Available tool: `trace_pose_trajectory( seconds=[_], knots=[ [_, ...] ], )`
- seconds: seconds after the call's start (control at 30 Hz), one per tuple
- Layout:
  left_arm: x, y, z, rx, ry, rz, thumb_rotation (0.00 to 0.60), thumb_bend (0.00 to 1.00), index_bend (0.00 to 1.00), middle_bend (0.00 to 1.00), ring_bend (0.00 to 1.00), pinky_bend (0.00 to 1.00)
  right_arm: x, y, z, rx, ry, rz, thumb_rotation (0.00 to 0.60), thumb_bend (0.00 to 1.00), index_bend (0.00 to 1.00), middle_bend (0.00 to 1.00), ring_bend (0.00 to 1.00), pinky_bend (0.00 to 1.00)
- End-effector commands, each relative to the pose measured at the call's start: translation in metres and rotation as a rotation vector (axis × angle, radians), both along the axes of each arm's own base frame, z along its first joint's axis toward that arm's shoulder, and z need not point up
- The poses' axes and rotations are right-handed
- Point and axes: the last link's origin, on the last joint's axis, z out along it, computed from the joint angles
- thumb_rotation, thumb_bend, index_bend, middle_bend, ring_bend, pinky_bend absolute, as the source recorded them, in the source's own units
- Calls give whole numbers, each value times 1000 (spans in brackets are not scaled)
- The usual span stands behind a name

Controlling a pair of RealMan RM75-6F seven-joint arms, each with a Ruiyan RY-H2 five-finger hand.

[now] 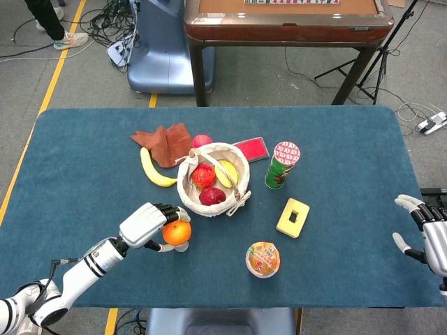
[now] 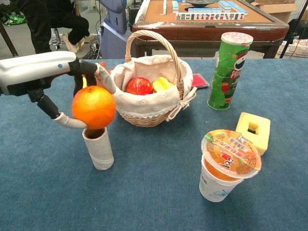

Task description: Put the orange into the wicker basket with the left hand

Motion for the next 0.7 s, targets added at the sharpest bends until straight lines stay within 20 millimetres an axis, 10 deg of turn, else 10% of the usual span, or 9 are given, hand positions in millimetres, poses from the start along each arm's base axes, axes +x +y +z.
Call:
trace_pose_trajectory(
  seconds=[0.03, 0.43, 0.7],
  knots=[
    [7, 12, 11, 44, -47, 19, 600, 217, 483, 462, 526, 504, 0, 0, 0, 0, -1, 2, 600, 263, 260, 241, 270, 318],
    [36, 54, 7, 171, -57, 55, 600, 217, 413, 456, 490, 505, 2, 1, -1, 3, -1, 12, 600, 263, 260, 241, 270, 318],
    [48, 68, -10, 228, -55, 82, 600, 217, 273, 264, 342, 505, 3, 1, 1, -1, 1, 13, 600, 263, 260, 241, 270, 318]
  ],
)
